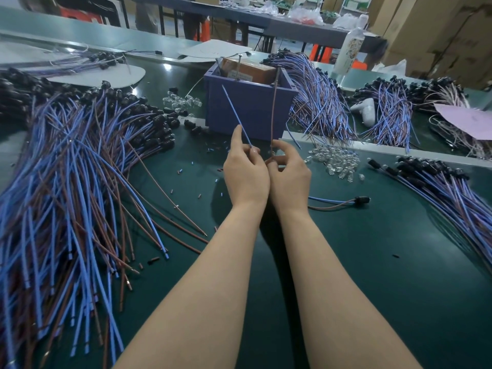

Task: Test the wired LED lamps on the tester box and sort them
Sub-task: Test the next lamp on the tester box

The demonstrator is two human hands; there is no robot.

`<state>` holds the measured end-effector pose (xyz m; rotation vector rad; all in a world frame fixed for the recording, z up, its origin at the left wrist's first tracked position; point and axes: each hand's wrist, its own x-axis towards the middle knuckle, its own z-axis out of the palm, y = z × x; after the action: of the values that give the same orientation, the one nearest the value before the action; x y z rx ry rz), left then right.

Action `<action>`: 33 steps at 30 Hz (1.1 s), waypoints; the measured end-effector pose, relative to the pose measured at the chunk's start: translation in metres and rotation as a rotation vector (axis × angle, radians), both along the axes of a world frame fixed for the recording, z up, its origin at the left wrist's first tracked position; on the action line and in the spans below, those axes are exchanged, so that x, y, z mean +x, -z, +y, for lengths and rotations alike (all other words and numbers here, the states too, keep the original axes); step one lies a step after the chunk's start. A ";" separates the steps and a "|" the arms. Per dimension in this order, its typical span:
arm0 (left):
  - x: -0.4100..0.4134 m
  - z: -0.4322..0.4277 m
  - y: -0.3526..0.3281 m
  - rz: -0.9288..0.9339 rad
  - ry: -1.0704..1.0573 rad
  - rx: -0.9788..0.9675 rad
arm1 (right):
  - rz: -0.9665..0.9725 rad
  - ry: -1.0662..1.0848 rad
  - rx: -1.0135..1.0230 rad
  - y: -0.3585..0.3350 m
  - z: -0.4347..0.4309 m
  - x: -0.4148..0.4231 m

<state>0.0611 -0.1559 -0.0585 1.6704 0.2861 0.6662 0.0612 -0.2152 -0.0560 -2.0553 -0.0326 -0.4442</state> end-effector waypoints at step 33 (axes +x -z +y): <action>0.005 -0.002 -0.001 -0.032 0.020 0.088 | 0.031 0.008 0.046 -0.004 -0.001 -0.001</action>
<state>0.0657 -0.1574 -0.0580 1.7425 0.2190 0.6985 0.0602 -0.2167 -0.0524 -2.0172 0.0046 -0.4151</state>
